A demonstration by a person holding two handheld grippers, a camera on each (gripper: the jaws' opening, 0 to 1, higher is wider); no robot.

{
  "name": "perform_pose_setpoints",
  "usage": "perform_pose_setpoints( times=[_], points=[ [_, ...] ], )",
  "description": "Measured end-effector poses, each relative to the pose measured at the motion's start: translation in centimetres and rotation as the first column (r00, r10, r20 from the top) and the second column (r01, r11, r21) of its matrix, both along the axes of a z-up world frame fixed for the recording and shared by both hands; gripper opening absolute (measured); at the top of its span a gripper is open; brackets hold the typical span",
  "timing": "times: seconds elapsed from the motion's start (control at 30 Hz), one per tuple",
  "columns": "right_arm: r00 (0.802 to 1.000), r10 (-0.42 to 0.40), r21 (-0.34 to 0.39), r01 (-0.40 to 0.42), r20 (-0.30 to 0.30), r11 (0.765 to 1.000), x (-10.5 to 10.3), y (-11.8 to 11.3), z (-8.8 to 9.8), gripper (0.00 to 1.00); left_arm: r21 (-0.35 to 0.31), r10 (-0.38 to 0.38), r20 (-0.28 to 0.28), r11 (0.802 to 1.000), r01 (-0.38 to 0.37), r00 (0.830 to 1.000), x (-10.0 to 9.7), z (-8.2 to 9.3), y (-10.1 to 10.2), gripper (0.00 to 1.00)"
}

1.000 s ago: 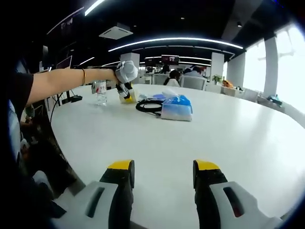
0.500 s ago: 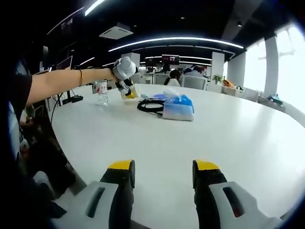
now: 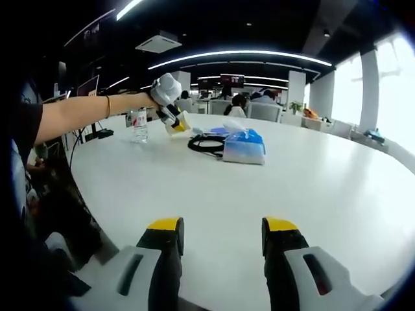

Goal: Arrange the tabletop items into an orderly group along one side of the table until the central work area is clear of visible clutter.

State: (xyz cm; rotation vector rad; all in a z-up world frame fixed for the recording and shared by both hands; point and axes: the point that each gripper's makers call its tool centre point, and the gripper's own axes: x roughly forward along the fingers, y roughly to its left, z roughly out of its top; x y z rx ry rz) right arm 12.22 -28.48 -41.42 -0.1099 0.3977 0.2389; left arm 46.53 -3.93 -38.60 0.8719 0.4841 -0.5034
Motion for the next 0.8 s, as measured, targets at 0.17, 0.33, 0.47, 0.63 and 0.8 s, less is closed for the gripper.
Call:
perform_pose_setpoints(
  times=[0.17,0.33,0.47,0.63,0.8],
  points=[
    [1.000,0.002,-0.001,-0.002,0.002,1.000,-0.1,0.2,0.1,0.47,-0.062,-0.005,0.063,0.998,0.009,0.998,0.3,1.2,0.2,0.39],
    [1.000,0.007,-0.001,-0.007,0.002,1.000,-0.1,0.5,0.0,0.47,-0.100,0.002,0.080,0.995,0.006,0.997,0.0,1.8,0.7,0.39],
    [1.000,0.015,-0.005,-0.015,0.000,1.000,-0.1,0.9,0.0,0.46,-0.203,0.019,0.061,0.979,-0.006,0.998,-0.3,2.0,0.8,0.39],
    [1.000,0.025,-0.005,-0.025,-0.006,1.000,0.0,1.2,-0.1,0.46,-0.343,0.042,0.041,0.939,-0.026,0.998,-1.0,2.3,0.8,0.40],
    [0.999,0.037,-0.011,-0.037,-0.008,0.999,0.0,1.6,0.0,0.46,-0.493,0.077,0.045,0.869,-0.045,0.996,-1.4,3.4,1.0,0.40]
  ],
)
